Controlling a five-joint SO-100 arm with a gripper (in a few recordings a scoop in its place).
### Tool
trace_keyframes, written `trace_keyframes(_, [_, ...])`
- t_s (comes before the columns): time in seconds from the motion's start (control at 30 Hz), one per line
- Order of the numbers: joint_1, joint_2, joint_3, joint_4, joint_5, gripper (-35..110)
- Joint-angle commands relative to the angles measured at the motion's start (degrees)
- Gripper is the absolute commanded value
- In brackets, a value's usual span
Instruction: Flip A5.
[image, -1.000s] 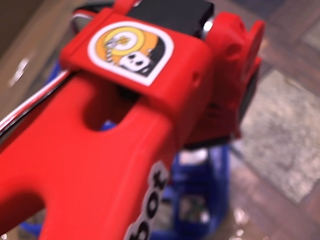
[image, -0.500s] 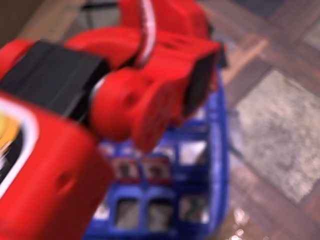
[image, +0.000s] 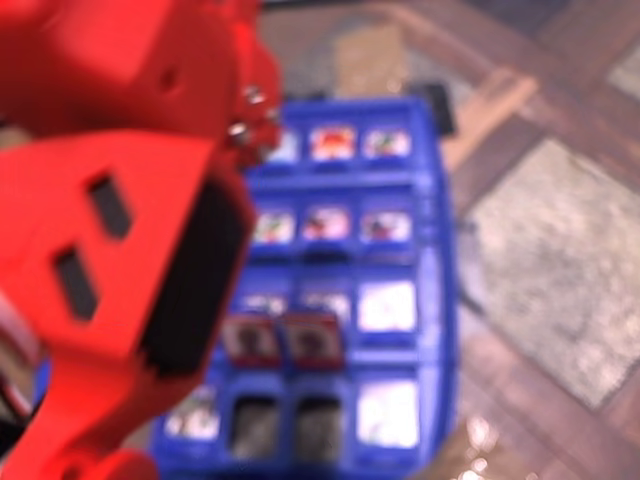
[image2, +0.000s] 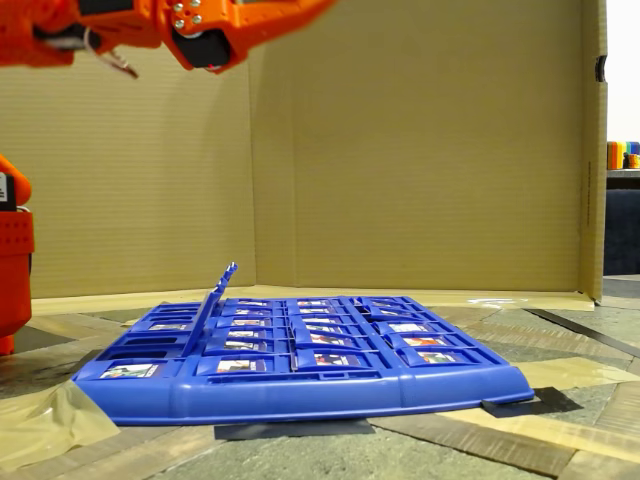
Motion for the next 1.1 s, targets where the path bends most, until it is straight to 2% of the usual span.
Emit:
trace_keyframes(0.0, [-1.49, 6.15, 5.98, -12.3, 1.05, 0])
trace_keyframes(0.43, [-9.76, 19.51, 25.84, -56.69, 2.46, 0])
trace_keyframes(0.6, [-12.92, 23.73, 30.67, -70.49, 2.55, 0])
trace_keyframes(0.93, [-15.73, 29.09, 34.37, -90.18, 2.55, 0])
trace_keyframes(1.07, [-16.79, 33.57, 35.16, -92.46, 2.46, 0])
